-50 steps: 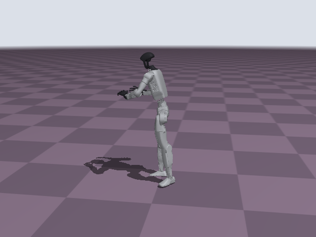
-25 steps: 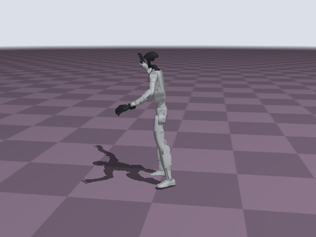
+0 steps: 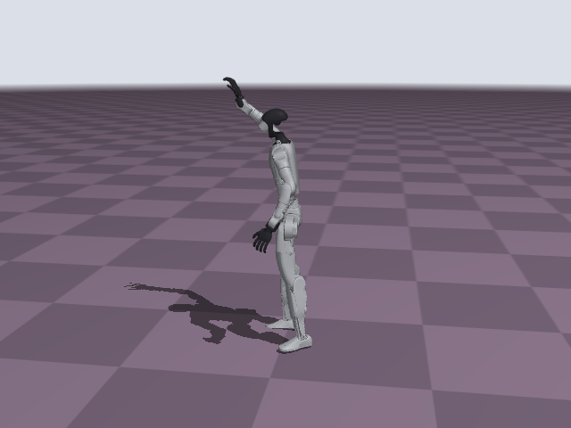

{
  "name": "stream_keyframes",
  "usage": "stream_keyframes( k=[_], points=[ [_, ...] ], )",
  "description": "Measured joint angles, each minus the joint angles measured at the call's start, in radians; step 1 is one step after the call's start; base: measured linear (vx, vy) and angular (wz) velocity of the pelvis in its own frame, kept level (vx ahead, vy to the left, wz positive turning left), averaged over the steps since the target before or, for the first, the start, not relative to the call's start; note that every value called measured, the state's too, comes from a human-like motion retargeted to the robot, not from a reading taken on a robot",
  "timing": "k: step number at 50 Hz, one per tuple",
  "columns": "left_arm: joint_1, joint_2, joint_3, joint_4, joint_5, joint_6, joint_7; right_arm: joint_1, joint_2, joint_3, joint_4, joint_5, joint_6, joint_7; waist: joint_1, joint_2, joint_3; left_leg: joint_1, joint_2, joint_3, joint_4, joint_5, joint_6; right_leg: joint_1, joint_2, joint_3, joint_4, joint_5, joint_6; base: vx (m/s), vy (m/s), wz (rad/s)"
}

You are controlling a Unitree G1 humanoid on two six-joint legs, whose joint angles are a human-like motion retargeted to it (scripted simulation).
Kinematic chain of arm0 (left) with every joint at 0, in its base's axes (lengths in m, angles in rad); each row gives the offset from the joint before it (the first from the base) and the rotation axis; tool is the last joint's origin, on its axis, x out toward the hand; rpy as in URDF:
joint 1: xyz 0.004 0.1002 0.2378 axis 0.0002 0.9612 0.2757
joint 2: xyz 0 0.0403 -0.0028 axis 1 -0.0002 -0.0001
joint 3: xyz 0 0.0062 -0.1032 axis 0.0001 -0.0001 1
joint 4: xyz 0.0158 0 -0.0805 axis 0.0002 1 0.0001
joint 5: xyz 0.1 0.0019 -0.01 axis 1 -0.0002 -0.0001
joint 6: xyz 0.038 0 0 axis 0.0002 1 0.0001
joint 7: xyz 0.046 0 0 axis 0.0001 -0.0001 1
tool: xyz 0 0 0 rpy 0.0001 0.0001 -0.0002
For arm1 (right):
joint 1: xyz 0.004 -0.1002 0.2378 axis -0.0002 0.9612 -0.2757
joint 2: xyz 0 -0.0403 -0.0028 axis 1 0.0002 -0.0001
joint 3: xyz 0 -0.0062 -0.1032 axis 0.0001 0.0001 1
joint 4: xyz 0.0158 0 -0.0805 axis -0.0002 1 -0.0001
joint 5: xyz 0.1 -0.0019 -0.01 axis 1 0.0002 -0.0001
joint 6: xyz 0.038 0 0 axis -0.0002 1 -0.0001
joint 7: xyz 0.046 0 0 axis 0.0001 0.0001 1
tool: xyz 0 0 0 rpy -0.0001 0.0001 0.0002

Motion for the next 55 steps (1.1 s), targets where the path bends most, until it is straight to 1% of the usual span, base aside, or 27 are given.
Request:
stream_keyframes(
  k=[3, 5, 7, 10, 13, 17, 20, 24, 27, 30, 32, 35, 39, 42, 45, 47, 50, 52, 55],
  points=[
    [-0.008, 0.022, 0.031, -0.005, -0.014, -0.027, 0.045, -0.042, -0.118, -0.044, 0.317, -0.014, 0.038, 0.017, 0.005, -0.005, -0.016, -0.029, -0.021, -0.057, -0.017, 0.008, 0.0, -0.01, -0.031, -0.048, 0.016, -0.017, 0.0, 0.03, 0.16, 1.04],
    [-0.005, 0.028, 0.069, -0.004, -0.032, -0.038, 0.082, -0.096, -0.184, -0.072, 0.485, -0.017, 0.063, 0.01, -0.003, -0.009, -0.028, -0.047, -0.039, -0.093, -0.032, 0.014, 0.0, -0.018, -0.056, -0.078, 0.028, -0.03, 0.0, 0.04, 0.18, 1.01],
    [0.001, 0.019, 0.113, 0.004, -0.06, -0.041, 0.122, -0.149, -0.229, -0.078, 0.577, 0.007, 0.076, -0.008, -0.019, -0.01, -0.037, -0.057, -0.057, -0.119, -0.05, 0.021, 0.0, -0.025, -0.079, -0.098, 0.04, -0.041, 0.0, 0.05, 0.16, 0.78],
    [0.004, -0.019, 0.153, 0.038, -0.112, -0.036, 0.18, -0.181, -0.247, -0.052, 0.585, 0.071, 0.073, -0.036, -0.038, 0.004, -0.038, -0.055, -0.073, -0.134, -0.063, 0.02, 0.0, -0.026, -0.103, -0.105, 0.052, -0.054, 0.0, 0.05, 0.1, 0.29],
    [-0.001, -0.053, 0.137, 0.097, -0.111, -0.013, 0.185, -0.155, -0.196, -0.04, 0.467, 0.08, 0.046, -0.047, -0.036, 0.029, -0.023, -0.031, -0.071, -0.108, -0.063, 0.009, 0.0, -0.018, -0.101, -0.076, 0.054, -0.059, 0.0, 0.02, 0.0, -0.44],
    [0.004, -0.056, 0.081, 0.141, -0.024, 0.025, 0.084, -0.076, -0.074, -0.06, 0.173, 0.001, 0.016, -0.045, -0.023, 0.05, 0.002, 0.018, -0.052, -0.031, -0.06, 0.0, 0.0, -0.006, -0.066, -0.005, 0.039, -0.047, 0.0, -0.02, -0.11, -1.04],
    [0.02, -0.039, 0.049, 0.116, 0.031, 0.03, 0.007, -0.048, 0.037, -0.044, -0.094, -0.077, 0.001, -0.047, -0.023, 0.05, 0.018, 0.037, -0.031, 0.032, -0.034, -0.007, 0.0, -0.003, -0.031, 0.047, 0.02, -0.025, 0.0, -0.08, -0.19, -1.12],
    [0.021, -0.039, 0.028, 0.054, -0.002, 0.022, -0.009, -0.096, 0.199, 0.029, -0.381, -0.12, -0.016, -0.014, -0.036, 0.056, 0.033, 0.05, -0.009, 0.094, -0.015, -0.003, 0.0, -0.003, 0.014, 0.09, -0.005, 0.011, 0.0, -0.09, -0.21, -0.85],
    [-0.001, -0.051, 0.033, 0.017, -0.063, 0.015, 0.004, -0.131, 0.293, 0.054, -0.488, -0.132, -0.016, 0.019, -0.052, 0.063, 0.041, 0.058, 0.002, 0.12, -0.017, 0.004, 0.0, -0.003, 0.039, 0.105, -0.019, 0.031, 0.0, -0.06, -0.17, -0.46],
    [-0.034, -0.06, 0.054, -0.016, -0.117, 0.009, 0.013, -0.14, 0.319, 0.054, -0.499, -0.134, -0.006, 0.029, -0.067, 0.069, 0.042, 0.062, 0.009, 0.125, -0.022, 0.011, 0.0, -0.001, 0.052, 0.105, -0.025, 0.038, 0.0, -0.02, -0.12, -0.1],
    [-0.054, -0.065, 0.07, -0.038, -0.149, 0.003, 0.023, -0.135, 0.289, 0.054, -0.46, -0.126, 0.002, 0.019, -0.073, 0.072, 0.038, 0.06, 0.013, 0.117, -0.024, 0.015, 0.0, -0.001, 0.054, 0.096, -0.024, 0.036, 0.0, 0.01, -0.08, 0.18],
    [-0.075, -0.066, 0.089, -0.07, -0.197, -0.015, 0.048, -0.124, 0.196, 0.054, -0.351, -0.104, 0.009, -0.003, -0.077, 0.071, 0.031, 0.049, 0.016, 0.09, -0.027, 0.023, 0.0, -0.002, 0.051, 0.074, -0.02, 0.027, 0.0, 0.01, -0.07, 0.41],
    [-0.08, -0.054, 0.093, -0.084, -0.232, -0.042, 0.086, -0.134, 0.043, 0.054, -0.094, -0.089, 0.032, -0.026, -0.077, 0.056, 0.017, 0.018, 0.016, 0.04, -0.029, 0.036, 0.0, -0.011, 0.039, 0.028, -0.011, 0.012, 0.0, 0.0, -0.07, 0.63],
    [-0.069, -0.029, 0.087, -0.066, -0.196, -0.053, 0.101, -0.181, -0.044, 0.054, 0.171, -0.111, 0.054, -0.02, -0.078, 0.034, 0.008, -0.009, 0.013, 0.01, -0.027, 0.042, 0.0, -0.023, 0.026, -0.008, 0.0, 0.0, 0.0, -0.02, -0.07, 0.7],
    [-0.041, -0.004, 0.083, -0.037, -0.129, -0.053, 0.104, -0.255, -0.095, 0.054, 0.416, -0.119, 0.074, 0.006, -0.08, 0.015, 0.002, -0.027, 0.003, 0.0, -0.024, 0.04, 0.0, -0.036, 0.012, -0.035, 0.013, -0.011, 0.0, -0.03, -0.04, 0.53],
    [-0.016, 0.001, 0.079, -0.012, -0.095, -0.045, 0.097, -0.285, -0.112, 0.054, 0.501, -0.091, 0.083, 0.021, -0.08, 0.009, -0.002, -0.03, -0.008, -0.002, -0.022, 0.034, 0.0, -0.044, 0.005, -0.041, 0.02, -0.016, 0.0, -0.02, -0.01, 0.25],
    [0.01, -0.004, 0.071, 0.039, -0.049, -0.023, 0.064, -0.282, -0.112, 0.054, 0.508, -0.035, 0.075, 0.027, -0.072, 0.006, 0.002, -0.02, -0.029, -0.017, -0.013, 0.014, 0.0, -0.046, 0.0, -0.033, 0.029, -0.023, 0.0, 0.0, 0.01, -0.08],
    [0.018, -0.011, 0.055, 0.083, -0.01, -0.002, 0.014, -0.243, -0.094, 0.05, 0.426, -0.03, 0.069, 0.016, -0.057, 0.012, 0.011, -0.001, -0.043, -0.038, -0.001, -0.007, 0.0, -0.036, 0.003, -0.018, 0.031, -0.025, 0.0, -0.01, 0.03, -0.42],
    [0.024, -0.013, 0.029, 0.134, 0.05, 0.034, -0.078, -0.174, -0.044, 0.026, 0.245, -0.09, 0.066, 0.004, -0.029, 0.025, 0.018, 0.025, -0.057, -0.068, 0.02, -0.04, 0.0, -0.019, 0.017, 0.01, 0.031, -0.021, 0.0, -0.02, 0.02, -0.56]
  ],
)
